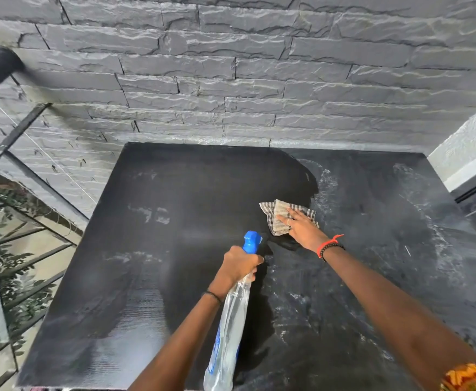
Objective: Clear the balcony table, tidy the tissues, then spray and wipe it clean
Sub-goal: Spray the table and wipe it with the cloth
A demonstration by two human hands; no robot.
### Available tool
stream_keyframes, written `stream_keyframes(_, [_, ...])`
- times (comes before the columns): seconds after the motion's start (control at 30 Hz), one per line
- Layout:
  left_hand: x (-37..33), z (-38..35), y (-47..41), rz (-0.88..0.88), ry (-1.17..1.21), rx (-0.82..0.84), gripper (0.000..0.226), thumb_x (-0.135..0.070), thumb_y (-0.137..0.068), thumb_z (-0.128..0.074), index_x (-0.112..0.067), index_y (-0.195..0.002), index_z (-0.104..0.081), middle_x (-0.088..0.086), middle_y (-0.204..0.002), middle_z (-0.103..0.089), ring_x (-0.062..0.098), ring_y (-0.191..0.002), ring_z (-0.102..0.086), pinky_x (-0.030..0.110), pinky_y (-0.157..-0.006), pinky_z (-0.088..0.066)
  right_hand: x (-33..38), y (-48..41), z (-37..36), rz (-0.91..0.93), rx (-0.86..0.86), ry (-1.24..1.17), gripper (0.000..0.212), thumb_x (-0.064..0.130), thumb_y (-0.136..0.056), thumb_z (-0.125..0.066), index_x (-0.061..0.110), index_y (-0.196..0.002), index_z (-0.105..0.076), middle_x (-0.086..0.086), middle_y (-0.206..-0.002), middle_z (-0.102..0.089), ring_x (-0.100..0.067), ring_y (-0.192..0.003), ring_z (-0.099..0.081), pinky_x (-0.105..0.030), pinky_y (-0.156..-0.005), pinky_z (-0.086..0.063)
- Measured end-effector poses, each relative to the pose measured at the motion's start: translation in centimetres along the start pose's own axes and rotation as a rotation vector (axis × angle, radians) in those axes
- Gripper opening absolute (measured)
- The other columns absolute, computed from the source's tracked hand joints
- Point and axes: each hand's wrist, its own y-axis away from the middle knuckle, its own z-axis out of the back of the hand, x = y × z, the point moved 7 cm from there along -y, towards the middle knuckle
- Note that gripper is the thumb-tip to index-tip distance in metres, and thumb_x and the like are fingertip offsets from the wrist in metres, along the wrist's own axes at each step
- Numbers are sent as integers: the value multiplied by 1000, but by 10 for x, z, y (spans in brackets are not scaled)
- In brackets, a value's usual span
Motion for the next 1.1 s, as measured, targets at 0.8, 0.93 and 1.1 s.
stream_keyframes(0.8, [31,22,16,-8,106,-52,26,-4,-77,-65,-9,-61,-46,2,-45,-43,17,-39,-40,26,-45,-38,51,138,-44,162,-94,28,80,12,-53,-84,28,-127,-58,-11,-134,-56,-28,-118,-58,-42,-94,-50])
stream_keyframes(0.93, [37,24,20,-5,117,-55,26,-4,-79,-66,-8,-63,-45,3,-47,-42,16,-38,-39,24,-43,-38,6,124,-31,-17,-48,10,63,9,-85,-53,29,-143,-38,-13,-153,-28,-30,-139,-33,-36,-116,-19])
stream_keyframes(1.1, [46,26,25,-11,92,-69,25,-7,-78,-66,-8,-63,-46,2,-47,-44,17,-37,-41,25,-44,-39,42,85,-18,-102,-86,-48,60,6,-93,-41,32,-146,-31,-10,-158,-13,-31,-144,-17,-42,-117,-18])
